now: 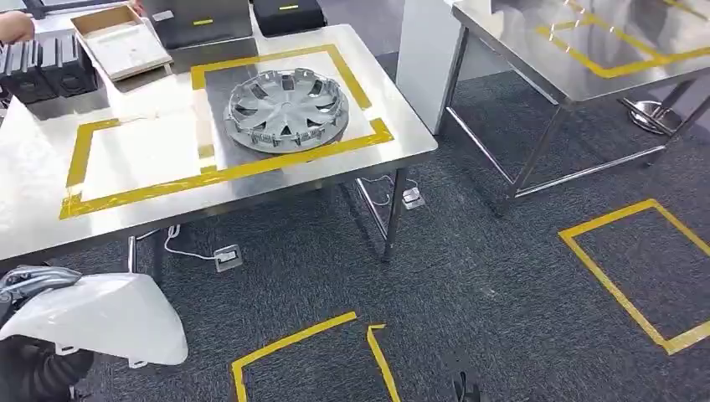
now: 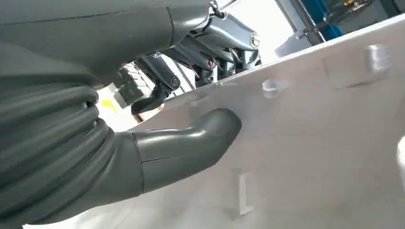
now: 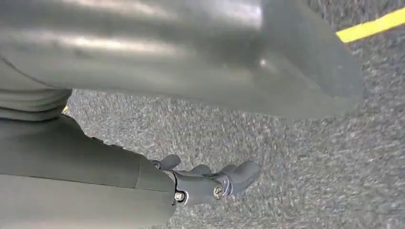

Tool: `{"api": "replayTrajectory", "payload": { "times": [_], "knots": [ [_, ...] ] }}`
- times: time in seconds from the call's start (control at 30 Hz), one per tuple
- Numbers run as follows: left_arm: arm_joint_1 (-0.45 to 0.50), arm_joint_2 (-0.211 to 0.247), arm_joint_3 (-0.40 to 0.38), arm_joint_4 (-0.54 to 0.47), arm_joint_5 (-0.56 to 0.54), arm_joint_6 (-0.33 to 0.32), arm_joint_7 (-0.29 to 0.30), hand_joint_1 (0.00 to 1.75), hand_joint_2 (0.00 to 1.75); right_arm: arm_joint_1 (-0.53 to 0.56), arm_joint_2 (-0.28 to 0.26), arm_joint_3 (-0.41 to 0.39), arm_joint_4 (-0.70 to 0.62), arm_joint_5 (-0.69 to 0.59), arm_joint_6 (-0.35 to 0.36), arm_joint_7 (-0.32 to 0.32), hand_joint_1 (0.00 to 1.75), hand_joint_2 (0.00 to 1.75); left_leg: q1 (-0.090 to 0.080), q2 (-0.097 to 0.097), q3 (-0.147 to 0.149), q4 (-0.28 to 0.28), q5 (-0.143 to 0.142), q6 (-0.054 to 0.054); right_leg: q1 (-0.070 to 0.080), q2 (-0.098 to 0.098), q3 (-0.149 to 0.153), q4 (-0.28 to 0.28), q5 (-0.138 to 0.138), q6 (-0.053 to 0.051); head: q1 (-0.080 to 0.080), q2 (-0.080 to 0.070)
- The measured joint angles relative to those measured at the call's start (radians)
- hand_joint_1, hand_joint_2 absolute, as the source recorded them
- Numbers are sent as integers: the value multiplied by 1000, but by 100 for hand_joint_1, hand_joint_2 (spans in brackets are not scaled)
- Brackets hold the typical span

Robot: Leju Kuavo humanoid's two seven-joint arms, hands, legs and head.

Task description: Take the parts from the cabinet and place them on the table.

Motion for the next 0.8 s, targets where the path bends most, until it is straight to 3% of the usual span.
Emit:
{"api": "replayTrajectory", "payload": {
  "times": [0.03, 0.07, 0.13, 0.17, 0.2, 0.23, 0.3, 0.33, 0.37, 0.47, 0.5, 0.53, 0.57, 0.63, 0.67, 0.7, 0.73, 0.8],
  "knots": [
    [-1, 0, 0, 0, -3, 1, 1, 175, 175, 0, 0, 0, 0, 0, 2, -5, 0, 0, 0, 1, 8, -3, -4, 5, 0, -2, -8, 28, -9, 3, 1, 0],
    [-3, 0, 1, -1, -5, 2, 4, 175, 175, -1, 1, 0, 0, 0, 5, -7, 0, 0, 0, 3, 11, -3, -8, 12, 0, -2, -41, 84, -34, 6, 5, 0],
    [2, 0, 1, 0, -9, 5, 8, 175, 175, 1, 0, 0, 0, 1, 7, -7, 0, 0, -4, 4, 17, -3, -18, 19, 1, -2, -141, 246, -90, 9, 7, 0],
    [6, 0, 2, -1, -12, 7, 8, 175, 175, 3, 0, 0, 0, 3, 8, -7, 0, 0, -5, 4, 22, -3, -23, 20, 1, -2, -180, 298, -95, 10, 7, 0],
    [11, 0, 2, -2, -12, 8, 8, 175, 175, 5, 0, 0, 0, 4, 9, -6, 0, 0, -6, 2, 28, -2, -29, 19, 1, -2, -197, 305, -75, 10, 8, 0],
    [16, 1, 3, -5, -13, 9, 9, 175, 175, 6, -1, 0, 0, 4, 10, -6, 0, 0, -6, 1, 39, -2, -37, 17, 1, -2, -191, 262, -27, 8, 9, 0],
    [21, 1, 6, -11, -14, 11, 10, 175, 175, 5, -1, 0, 0, 7, 11, -1, 0, 0, -5, 1, 62, -1, -54, 11, 1, -3, -132, 98, 85, 3, 10, 0],
    [22, 1, 7, -14, -15, 11, 12, 175, 175, 6, -2, 0, 0, 7, 13, 0, 0, 0, -5, 1, 58, -1, -62, 6, 1, -5, -112, 36, 105, -1, 10, 0],
    [22, 1, 8, -16, -17, 11, 16, 175, 175, 5, -2, 0, 0, 7, 16, 0, 0, 0, -14, -1, 61, 4, -71, -1, 7, -4, -98, 20, 84, -5, 8, 0],
    [26, 1, 10, -26, -26, 11, 25, 175, 175, 5, -2, 0, 0, 3, 21, 2, 0, 0, -11, -1, 68, -9, -76, -17, 9, -2, -94, 19, 71, -24, 7, 0],
    [26, 1, 11, -30, -26, 10, 27, 175, 175, 4, -1, 0, 0, 2, 23, 2, 0, 0, -13, -1, 84, -9, -83, -25, 4, -2, -84, 12, 70, -30, 8, 0],
    [27, 2, 13, -32, -29, 10, 27, 175, 175, 5, -1, 0, 0, 1, 24, 0, 0, 0, -9, 1, 81, 7, -86, -31, 1, -2, -71, 6, 68, -37, 8, 0],
    [25, 2, 15, -34, -29, 10, 27, 175, 175, 5, -1, 0, 0, 1, 24, 1, 0, 0, -9, 3, 60, 51, -104, -36, 0, -3, -62, 5, 61, -45, -2, 0],
    [26, 2, 16, -34, -29, 10, 29, 175, 175, 4, -1, 0, 0, 0, 25, 1, 0, 0, -4, 3, -39, 213, -162, -42, 1, -3, -46, 5, 47, -49, -1, 0],
    [29, 3, 17, -33, -29, 10, 29, 175, 175, 4, -1, 0, 0, 1, 26, 1, 0, 0, -3, 3, -87, 278, -172, -43, 1, -3, -39, 5, 40, -50, -2, 0],
    [30, 3, 17, -33, -30, 10, 30, 175, 175, 5, -1, 0, 0, 0, 27, 2, 0, 0, -3, 3, -118, 304, -162, -43, 1, -2, -30, 6, 32, -49, -1, 0],
    [30, 3, 17, -33, -31, 10, 32, 175, 175, 6, -1, 0, 0, 0, 28, 2, 0, 0, -3, 3, -124, 286, -130, -42, 1, -1, -19, 6, 24, -49, -1, 0],
    [29, 3, 19, -34, -32, 10, 33, 175, 175, 6, -1, 0, 0, 0, 30, 1, 0, 0, -3, 3, -81, 149, -10, -33, 1, 1, 9, 5, 5, -46, -1, 0]
  ]
}}
